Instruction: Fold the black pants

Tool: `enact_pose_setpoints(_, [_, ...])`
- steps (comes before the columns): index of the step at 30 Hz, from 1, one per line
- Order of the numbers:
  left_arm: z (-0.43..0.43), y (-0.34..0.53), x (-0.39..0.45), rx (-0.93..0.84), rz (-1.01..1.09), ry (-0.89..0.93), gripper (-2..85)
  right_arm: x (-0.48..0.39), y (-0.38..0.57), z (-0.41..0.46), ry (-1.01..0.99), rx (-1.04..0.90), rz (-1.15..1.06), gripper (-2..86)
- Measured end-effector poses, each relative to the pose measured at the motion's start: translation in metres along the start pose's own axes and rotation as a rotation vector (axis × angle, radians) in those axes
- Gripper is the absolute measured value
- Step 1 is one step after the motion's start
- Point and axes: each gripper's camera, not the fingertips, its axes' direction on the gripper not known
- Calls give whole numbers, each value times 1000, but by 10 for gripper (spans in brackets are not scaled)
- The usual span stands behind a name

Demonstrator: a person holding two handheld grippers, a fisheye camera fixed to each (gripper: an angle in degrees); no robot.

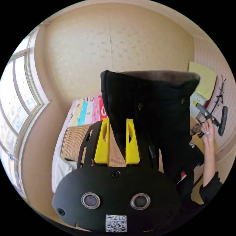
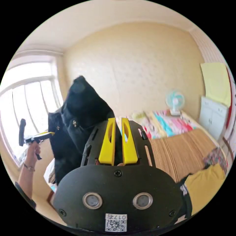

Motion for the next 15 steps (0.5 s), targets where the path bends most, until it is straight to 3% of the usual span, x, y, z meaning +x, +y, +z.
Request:
enact_pose_setpoints(2, [70,62,32,-22,75,70,101,25,62,35,-246,-59,-32,45])
enact_pose_setpoints(3, [86,83,39,-30,90,101,100,28,81,43,-266,-84,-53,49])
enact_pose_setpoints(6, [163,189,69,-147,74,296,99,39,185,73,-139,-255,-166,69])
enact_pose_setpoints(8, [199,266,77,-211,-51,488,106,49,257,79,-99,-360,-207,75])
enact_pose_setpoints(10, [201,311,82,-194,-104,599,131,56,297,72,-125,-411,-195,77])
enact_pose_setpoints(15, [171,387,91,-130,-233,602,171,68,357,43,-185,-506,-149,80])
